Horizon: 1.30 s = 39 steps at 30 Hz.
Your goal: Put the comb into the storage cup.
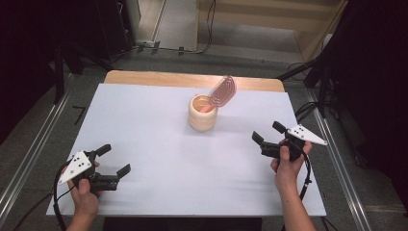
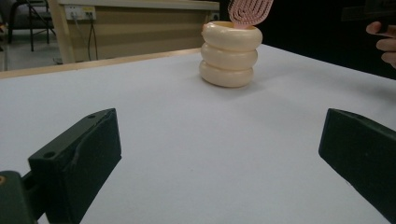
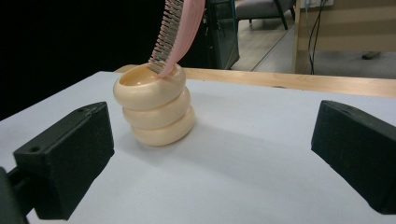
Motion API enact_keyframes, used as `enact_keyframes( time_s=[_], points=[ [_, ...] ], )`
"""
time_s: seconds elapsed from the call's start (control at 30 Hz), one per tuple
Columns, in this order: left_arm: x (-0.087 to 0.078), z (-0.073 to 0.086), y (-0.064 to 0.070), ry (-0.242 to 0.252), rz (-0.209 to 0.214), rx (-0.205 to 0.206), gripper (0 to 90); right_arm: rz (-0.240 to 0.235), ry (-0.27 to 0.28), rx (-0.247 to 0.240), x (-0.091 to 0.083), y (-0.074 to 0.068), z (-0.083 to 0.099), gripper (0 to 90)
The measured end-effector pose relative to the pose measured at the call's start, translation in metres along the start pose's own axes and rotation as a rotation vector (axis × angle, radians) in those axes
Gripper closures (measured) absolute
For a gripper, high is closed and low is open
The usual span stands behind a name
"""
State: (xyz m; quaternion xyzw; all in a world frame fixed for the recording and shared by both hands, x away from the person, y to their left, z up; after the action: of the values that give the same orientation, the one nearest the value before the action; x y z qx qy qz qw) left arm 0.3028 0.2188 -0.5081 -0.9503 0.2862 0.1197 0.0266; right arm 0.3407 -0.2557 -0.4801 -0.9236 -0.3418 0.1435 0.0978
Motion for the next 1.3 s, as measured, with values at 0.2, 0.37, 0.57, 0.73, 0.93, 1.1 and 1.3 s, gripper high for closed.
enact_keyframes(
  time_s=[0.2, 0.37, 0.57, 0.73, 0.93, 1.1, 1.3],
  points=[
    [0.000, 0.000, 0.000, -0.003, -0.002, 0.001, 0.0, 0.007, -0.004, -0.001, -0.014, 0.004, 0.009, 0.0],
    [0.000, 0.000, 0.000, -0.003, -0.004, 0.000, 0.0, 0.018, -0.002, 0.003, -0.028, 0.007, 0.015, 0.0],
    [0.000, 0.000, 0.000, -0.003, -0.003, 0.001, 0.0, 0.040, -0.002, 0.005, -0.043, 0.012, 0.022, 0.0],
    [0.000, 0.000, 0.000, -0.004, -0.004, 0.001, 0.0, 0.054, -0.003, 0.007, -0.054, 0.015, 0.028, 0.0],
    [0.000, 0.000, 0.000, -0.003, -0.006, 0.001, 0.0, 0.059, 0.005, 0.015, -0.066, 0.017, 0.034, 0.0],
    [0.000, 0.000, 0.000, -0.003, -0.006, 0.000, 0.0, 0.067, 0.016, 0.023, -0.075, 0.020, 0.038, 0.0],
    [0.000, 0.000, 0.000, -0.003, -0.006, 0.001, 0.0, 0.081, 0.013, 0.019, -0.086, 0.023, 0.043, 0.0]
  ],
)
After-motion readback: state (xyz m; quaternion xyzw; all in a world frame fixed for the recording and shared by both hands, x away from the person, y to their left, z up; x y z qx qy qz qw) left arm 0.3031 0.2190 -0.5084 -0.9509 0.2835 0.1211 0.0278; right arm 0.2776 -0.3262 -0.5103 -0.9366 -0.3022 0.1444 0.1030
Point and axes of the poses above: each handheld gripper's, and its own axes: x roughly forward along the jaws, z roughly out of its underside, y roughly to its right, the point moved 8 cm from there along x, roughly forward along the jaws, and after that the axes turned 12 degrees about -z, right-handed, at the moved point
